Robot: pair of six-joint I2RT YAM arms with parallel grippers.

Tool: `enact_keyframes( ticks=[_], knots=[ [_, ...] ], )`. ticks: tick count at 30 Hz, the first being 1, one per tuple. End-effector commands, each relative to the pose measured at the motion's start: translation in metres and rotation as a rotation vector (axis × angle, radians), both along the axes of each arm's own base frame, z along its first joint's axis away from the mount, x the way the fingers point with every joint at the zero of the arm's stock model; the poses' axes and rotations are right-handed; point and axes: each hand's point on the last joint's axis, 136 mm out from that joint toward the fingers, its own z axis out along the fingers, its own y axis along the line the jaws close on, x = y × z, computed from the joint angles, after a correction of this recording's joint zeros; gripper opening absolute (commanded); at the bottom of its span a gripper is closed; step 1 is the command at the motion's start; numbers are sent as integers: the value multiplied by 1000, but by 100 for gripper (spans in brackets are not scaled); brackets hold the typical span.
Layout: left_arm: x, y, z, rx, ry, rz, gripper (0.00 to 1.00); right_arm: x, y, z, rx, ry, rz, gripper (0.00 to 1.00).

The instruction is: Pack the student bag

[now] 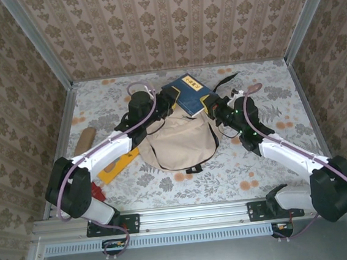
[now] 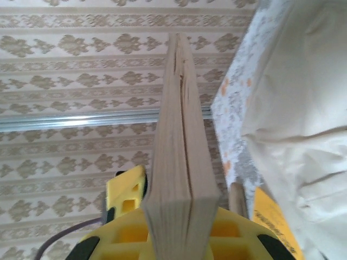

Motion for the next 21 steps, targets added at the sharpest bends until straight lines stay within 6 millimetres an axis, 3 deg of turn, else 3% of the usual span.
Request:
enact_keyframes(
  ticks=[1, 4, 7, 13, 21],
  knots=[
    [-20, 15, -33, 231, 49, -64, 65, -10, -20, -1, -189, -11, -30, 1],
    [-36, 23, -62, 432, 31, -179, 84, -25, -42, -7, -354, -6, -55, 0],
    [-55, 24, -88, 578, 57, -298, 86, -42, -66, -13, -509, 6, -80, 0],
    [-88, 22, -112, 934, 24, -466, 82, -75, -111, -31, -673, 85, -122, 0],
    [-125, -32, -128, 1061, -71, -712, 69, -95, -150, -49, -680, 178, -191, 0]
  ],
)
